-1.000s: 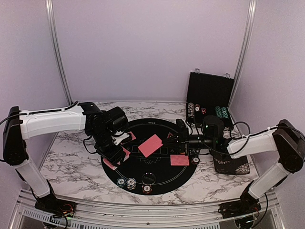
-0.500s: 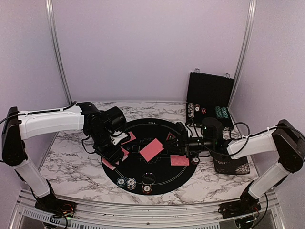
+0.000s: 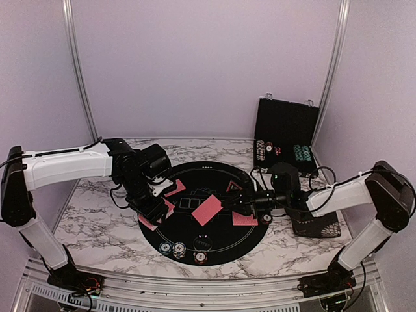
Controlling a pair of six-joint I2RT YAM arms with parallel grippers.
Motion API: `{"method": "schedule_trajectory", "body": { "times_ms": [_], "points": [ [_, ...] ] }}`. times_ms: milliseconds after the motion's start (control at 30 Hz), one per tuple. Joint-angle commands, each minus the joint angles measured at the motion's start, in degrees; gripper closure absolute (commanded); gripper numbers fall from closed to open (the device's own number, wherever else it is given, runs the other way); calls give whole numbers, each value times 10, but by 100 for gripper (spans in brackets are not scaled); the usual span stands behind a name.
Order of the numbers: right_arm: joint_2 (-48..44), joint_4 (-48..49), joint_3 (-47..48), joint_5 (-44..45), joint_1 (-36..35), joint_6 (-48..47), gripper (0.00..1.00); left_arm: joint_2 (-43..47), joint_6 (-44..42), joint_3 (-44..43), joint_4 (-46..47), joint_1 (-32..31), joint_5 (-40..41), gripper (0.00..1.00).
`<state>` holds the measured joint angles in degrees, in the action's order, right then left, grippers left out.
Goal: Distribute texas hold em gaming equipment
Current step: Distribute the poker card in the dealer area.
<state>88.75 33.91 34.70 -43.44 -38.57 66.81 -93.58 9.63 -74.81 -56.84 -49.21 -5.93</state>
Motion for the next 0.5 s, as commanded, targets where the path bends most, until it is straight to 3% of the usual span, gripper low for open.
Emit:
{"method": "schedule_trajectory", "body": {
  "times_ms": [0,467],
  "points": [
    [10,1,23,-2,5,-12,100,19,-3,5,3,4,-1,48],
    [73,-30,79,5,-13,-53,100,19,-3,7,3,6,-2,48]
  ]
}}
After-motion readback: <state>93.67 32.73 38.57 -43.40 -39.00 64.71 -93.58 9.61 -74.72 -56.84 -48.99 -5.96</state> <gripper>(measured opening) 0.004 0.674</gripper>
